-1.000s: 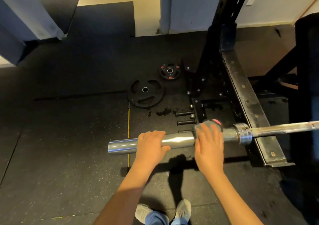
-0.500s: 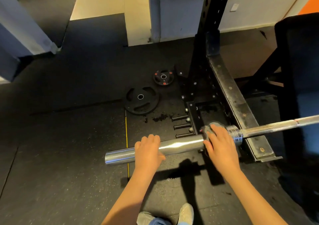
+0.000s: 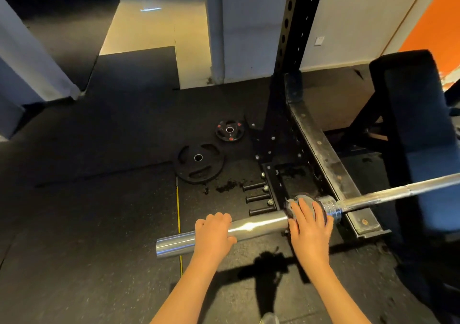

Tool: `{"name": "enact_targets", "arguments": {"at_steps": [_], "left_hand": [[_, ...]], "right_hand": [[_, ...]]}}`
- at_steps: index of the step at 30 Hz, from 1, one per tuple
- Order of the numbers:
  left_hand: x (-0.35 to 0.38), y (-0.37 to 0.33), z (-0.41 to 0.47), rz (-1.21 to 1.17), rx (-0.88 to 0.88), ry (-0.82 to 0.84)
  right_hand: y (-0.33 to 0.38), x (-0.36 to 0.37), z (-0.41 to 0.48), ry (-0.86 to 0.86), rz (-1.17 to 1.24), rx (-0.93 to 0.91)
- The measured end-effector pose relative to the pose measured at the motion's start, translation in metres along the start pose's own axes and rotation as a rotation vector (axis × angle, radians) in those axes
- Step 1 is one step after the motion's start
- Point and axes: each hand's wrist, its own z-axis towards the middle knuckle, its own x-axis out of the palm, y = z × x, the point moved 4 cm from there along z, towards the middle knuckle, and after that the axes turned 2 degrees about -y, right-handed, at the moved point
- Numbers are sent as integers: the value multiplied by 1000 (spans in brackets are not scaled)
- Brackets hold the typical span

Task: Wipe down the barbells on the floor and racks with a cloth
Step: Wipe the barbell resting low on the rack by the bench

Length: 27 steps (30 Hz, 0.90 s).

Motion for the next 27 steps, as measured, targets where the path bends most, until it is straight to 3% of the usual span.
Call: {"name": "enact_targets", "arguments": {"at_steps": [9,15,19,24,27], "left_hand": [[6,16,1,55,193,92],[16,44,-11,51,268,162],[28,39,-21,81,291,208],[39,28,-25,127,250,234],[40,24,-28,164,197,226]], "right_hand": [[50,22,-21,1,90,46],[59,24,-42,43,-138,361],[52,17,-49,205,-215,207],[12,9,-23,192,-228,397],[26,17,-38,210,-157,276]]}}
